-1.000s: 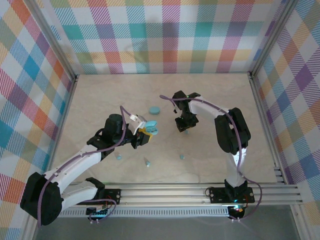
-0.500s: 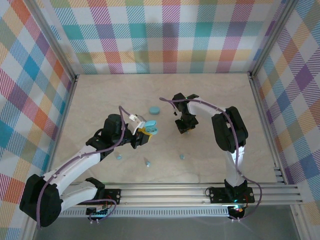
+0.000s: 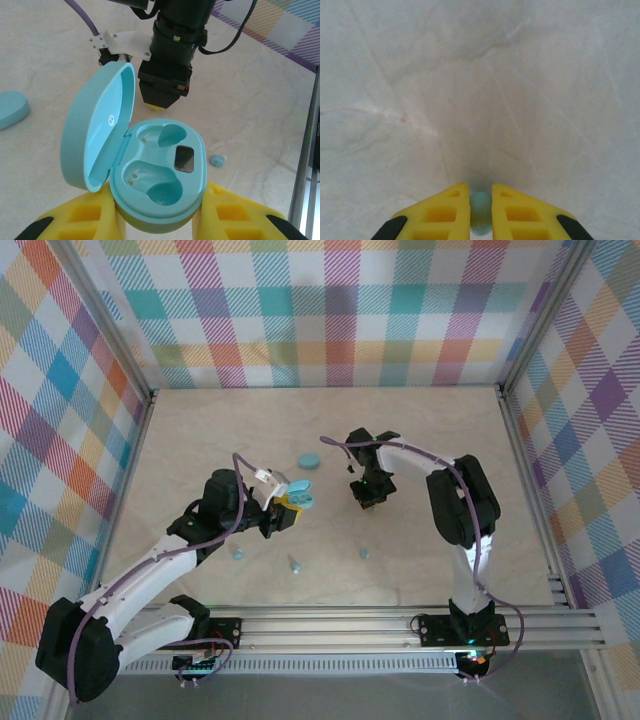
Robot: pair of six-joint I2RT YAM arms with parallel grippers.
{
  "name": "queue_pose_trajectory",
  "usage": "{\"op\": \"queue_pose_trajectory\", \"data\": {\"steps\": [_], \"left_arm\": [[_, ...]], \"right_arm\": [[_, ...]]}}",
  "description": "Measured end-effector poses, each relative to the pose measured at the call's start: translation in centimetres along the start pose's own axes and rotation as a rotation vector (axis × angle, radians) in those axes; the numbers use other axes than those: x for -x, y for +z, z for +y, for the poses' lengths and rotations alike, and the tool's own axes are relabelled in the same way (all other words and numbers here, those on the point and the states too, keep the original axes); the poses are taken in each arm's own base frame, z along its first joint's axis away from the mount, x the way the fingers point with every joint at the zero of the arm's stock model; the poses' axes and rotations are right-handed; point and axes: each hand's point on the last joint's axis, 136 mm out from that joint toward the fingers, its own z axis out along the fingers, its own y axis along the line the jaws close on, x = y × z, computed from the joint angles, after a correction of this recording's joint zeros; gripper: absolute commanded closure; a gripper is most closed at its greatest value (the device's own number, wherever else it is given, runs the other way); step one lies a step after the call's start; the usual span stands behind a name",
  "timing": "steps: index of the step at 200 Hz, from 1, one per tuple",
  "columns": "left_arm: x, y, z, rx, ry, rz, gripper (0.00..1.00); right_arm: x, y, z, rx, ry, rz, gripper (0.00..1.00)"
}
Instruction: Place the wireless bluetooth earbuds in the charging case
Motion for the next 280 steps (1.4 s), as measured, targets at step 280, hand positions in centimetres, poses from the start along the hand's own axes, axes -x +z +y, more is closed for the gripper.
{"op": "queue_pose_trajectory", "data": {"steps": [280], "left_arm": [[1.5,0.8,-2.3,-0.167,0.066,-0.067,0.87]], "right_arm": [[-2.0,-22.1,15.5,0.675,-0.179,-0.538,0.94]]}}
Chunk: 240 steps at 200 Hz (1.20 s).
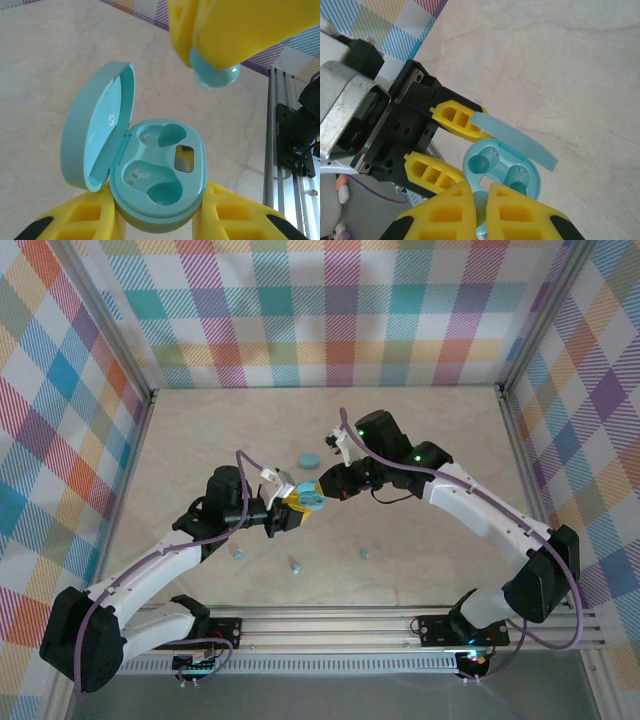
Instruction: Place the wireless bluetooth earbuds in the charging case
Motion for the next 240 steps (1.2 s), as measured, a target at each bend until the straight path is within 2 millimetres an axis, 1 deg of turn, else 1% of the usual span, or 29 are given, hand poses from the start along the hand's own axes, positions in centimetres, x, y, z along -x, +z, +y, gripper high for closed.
{"op": "queue_pose_trajectory", "data": {"steps": [49,101,201,240], "left_arm": [[0.6,-0.2,-0.4,-0.011,0.017,-0.021,0.87],[1.0,-0.3,-0.4,-0.010,0.026,-0.034,0.87],[1.2,-0.4,-0.4,-0.009,0.031,-0.043,0.87],[1.2,-0.4,-0.4,-0.009,0.031,-0.043,0.87]], "right_arm": [[0.3,0.7,-0.2,0.011,0.007,-0.009,0.93],[-0.3,1.4,-0.7,0.015,0.036,-0.002,0.92],[-0.2,1.4,-0.5,0.027,0.036,-0.003,0.90],[-0.5,1.5,-0.6,0.028,0.035,0.004,0.85]]}}
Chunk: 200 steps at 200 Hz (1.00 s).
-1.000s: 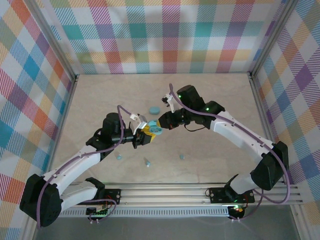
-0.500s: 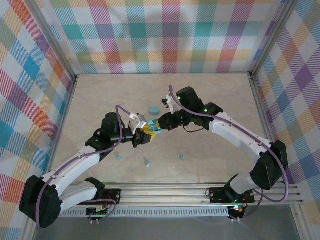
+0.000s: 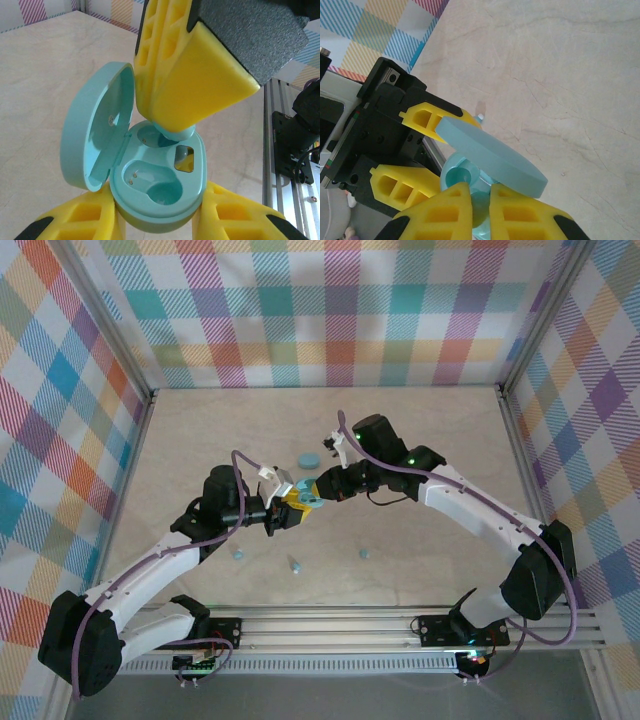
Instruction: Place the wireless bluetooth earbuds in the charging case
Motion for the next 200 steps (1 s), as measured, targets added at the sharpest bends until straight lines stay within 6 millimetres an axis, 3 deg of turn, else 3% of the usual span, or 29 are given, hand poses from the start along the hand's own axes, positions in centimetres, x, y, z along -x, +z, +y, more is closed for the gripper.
{"op": "queue_pose_trajectory", "data": {"steps": [38,87,200], "left_arm": [[-0.08,0.00,-0.02,-0.001,-0.002,0.003,0.87],[-0.12,0.00,0.02,0.001,-0.004,0.005,0.87],[-0.10,-0.01,0.20,0.012,-0.003,0.004,0.87]], "right_arm": [[-0.29,0.06,-0.18,-0.005,-0.028,0.011,0.80],[-0.53,0.30,-0.41,-0.010,-0.044,0.024,0.66],[-0.15,0.10,-0.67,-0.057,-0.038,0.035,0.55]]}}
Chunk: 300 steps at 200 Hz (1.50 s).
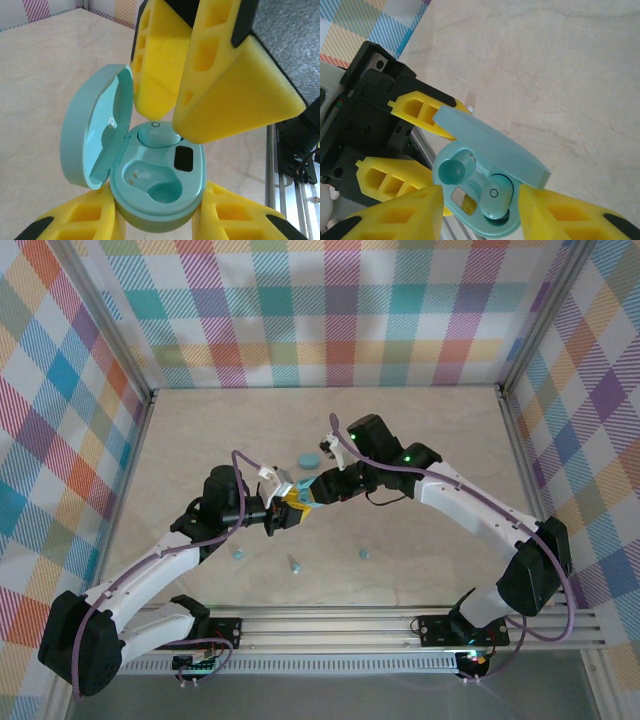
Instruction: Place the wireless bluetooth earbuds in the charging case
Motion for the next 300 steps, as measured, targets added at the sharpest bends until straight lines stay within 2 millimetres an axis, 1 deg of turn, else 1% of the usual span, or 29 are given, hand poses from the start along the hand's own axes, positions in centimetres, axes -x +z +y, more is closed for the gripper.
{"op": "queue_pose_trajectory", "data": {"steps": [51,72,111,142,162,191,207,218,230,247,273,285,300], "left_arm": [[0.4,-0.2,-0.2,-0.003,0.011,-0.013,0.87],[0.6,-0.4,-0.2,0.002,0.015,-0.019,0.87],[1.3,-1.0,-0.1,0.041,0.027,-0.040,0.87],[1.6,-2.0,0.1,0.093,0.028,-0.049,0.86],[1.4,-2.5,0.3,0.124,0.026,-0.046,0.86],[0.3,-2.9,0.7,0.164,0.005,-0.021,0.86],[-0.2,-2.9,0.9,0.181,-0.005,-0.010,0.86],[-0.4,-3.0,1.1,0.189,-0.009,-0.004,0.86],[-0.5,-3.0,1.1,0.193,-0.012,0.000,0.86],[-0.7,-3.0,1.2,0.196,-0.016,0.007,0.86],[-1.0,-2.9,1.2,0.194,-0.020,0.012,0.86],[-1.1,-2.9,1.0,0.186,-0.021,0.014,0.86],[-1.2,-2.8,0.9,0.178,-0.022,0.015,0.86]], "right_arm": [[0.2,-0.5,-0.8,-0.063,-0.005,-0.007,0.54],[0.4,-1.2,-0.7,-0.078,-0.013,-0.029,0.54],[1.1,-3.2,0.2,-0.084,-0.024,-0.090,0.55],[1.4,-3.6,-0.1,-0.102,-0.003,-0.108,0.55],[1.4,-3.8,-0.6,-0.122,0.012,-0.117,0.56],[1.3,-4.6,-1.2,-0.153,0.037,-0.135,0.56],[0.9,-4.9,-1.5,-0.173,0.047,-0.136,0.58],[0.3,-4.9,-2.0,-0.199,0.062,-0.122,0.60],[-0.9,-4.6,-3.1,-0.236,0.082,-0.090,0.62],[-3.8,-3.8,-5.2,-0.302,0.128,-0.011,0.65],[-9.1,-2.4,-8.2,-0.390,0.210,0.141,0.67],[-11.0,-1.9,-9.2,-0.413,0.244,0.199,0.68],[-12.8,-1.3,-10.0,-0.431,0.279,0.250,0.73]]}}
